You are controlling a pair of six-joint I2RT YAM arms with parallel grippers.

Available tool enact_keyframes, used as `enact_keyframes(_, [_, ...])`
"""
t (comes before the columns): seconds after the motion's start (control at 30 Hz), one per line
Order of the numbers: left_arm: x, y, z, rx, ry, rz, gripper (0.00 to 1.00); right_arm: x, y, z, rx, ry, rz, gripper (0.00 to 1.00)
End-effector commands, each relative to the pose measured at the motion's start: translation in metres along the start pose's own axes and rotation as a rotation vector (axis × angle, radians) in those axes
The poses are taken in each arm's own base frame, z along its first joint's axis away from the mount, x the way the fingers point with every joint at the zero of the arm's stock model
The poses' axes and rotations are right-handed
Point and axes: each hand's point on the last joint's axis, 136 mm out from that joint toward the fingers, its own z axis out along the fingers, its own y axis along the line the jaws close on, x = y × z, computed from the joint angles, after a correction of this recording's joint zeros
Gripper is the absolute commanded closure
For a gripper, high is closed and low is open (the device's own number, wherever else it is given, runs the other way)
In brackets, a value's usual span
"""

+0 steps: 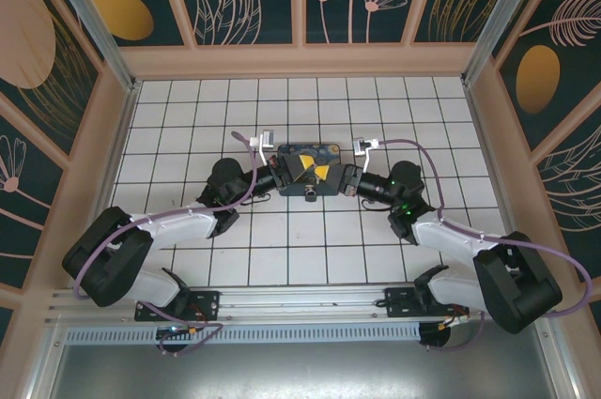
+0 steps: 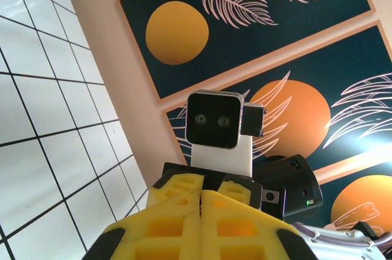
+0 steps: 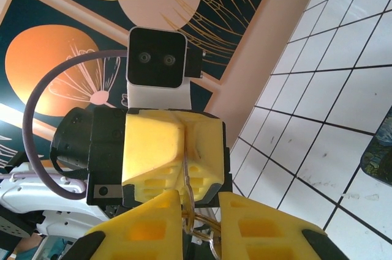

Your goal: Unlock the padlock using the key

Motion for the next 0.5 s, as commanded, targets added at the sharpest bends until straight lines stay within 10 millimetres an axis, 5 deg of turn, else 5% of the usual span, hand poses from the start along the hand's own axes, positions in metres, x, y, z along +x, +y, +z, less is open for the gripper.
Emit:
enact_keyframes(0.0, [-0.0026,-0.0041,-0.0028,0.035,-0.018,0.002,1.0,-0.0086,0.017,0.0023,-0.056,-0.029,-0.05,0.97])
enact_keyframes(0.47, [0.0018,-0.0037,-0.0026,0.05,0.0,0.001,1.0,0.0006,0.0197,0.0029,-0.059,-0.018,-0.063,1.0])
